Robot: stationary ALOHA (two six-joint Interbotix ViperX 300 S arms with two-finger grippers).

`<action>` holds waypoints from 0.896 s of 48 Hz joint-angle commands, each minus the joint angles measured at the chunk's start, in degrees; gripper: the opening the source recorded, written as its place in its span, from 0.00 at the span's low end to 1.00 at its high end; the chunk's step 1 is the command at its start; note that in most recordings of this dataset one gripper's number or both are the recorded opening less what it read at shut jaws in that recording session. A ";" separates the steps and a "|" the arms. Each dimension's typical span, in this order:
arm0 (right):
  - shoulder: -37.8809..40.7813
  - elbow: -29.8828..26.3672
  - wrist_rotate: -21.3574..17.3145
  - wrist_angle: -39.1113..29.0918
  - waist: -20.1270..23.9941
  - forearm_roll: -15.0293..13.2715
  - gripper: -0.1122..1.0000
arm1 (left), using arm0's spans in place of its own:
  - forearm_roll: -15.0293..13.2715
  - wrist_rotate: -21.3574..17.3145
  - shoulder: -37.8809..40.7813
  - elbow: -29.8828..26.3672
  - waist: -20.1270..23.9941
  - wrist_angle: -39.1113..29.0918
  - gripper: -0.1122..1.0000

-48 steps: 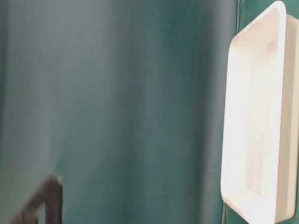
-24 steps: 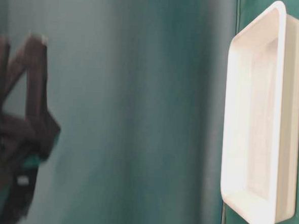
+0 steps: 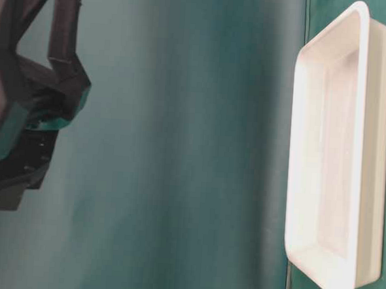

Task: Pick up the tape from a random location and place it into the white case.
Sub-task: 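Reach the left gripper across the table toward the white tape roll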

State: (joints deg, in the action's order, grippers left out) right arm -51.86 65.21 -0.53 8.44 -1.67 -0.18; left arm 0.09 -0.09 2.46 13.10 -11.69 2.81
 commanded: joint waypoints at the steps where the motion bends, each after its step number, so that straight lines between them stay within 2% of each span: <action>1: 0.26 -1.76 0.00 0.18 -0.09 0.00 0.93 | 0.09 0.09 -0.88 -1.67 0.09 0.09 0.98; 10: 0.26 -1.85 0.00 0.09 -0.09 -0.09 0.93 | -0.09 0.53 0.70 -4.66 0.09 -4.22 0.98; 16: 0.26 -1.93 0.00 0.09 -0.09 -0.09 0.93 | -0.09 1.32 3.16 -9.40 0.18 -12.30 0.98; 32: 0.26 -2.02 0.00 -0.44 -0.09 -0.09 0.93 | 0.00 2.37 11.34 -26.37 0.18 -38.58 0.98; 38: 0.26 -2.11 0.00 -0.44 -0.09 -0.09 0.93 | 0.18 2.90 13.71 -30.76 0.18 -45.00 0.98; 43: 0.35 -2.11 -0.09 -0.44 -0.09 -0.09 0.93 | 0.44 3.43 15.21 -32.87 0.35 -47.55 0.98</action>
State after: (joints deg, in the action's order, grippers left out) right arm -51.77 64.78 -0.53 7.73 -1.67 -0.18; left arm 0.18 3.25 18.11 -16.96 -11.51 -43.33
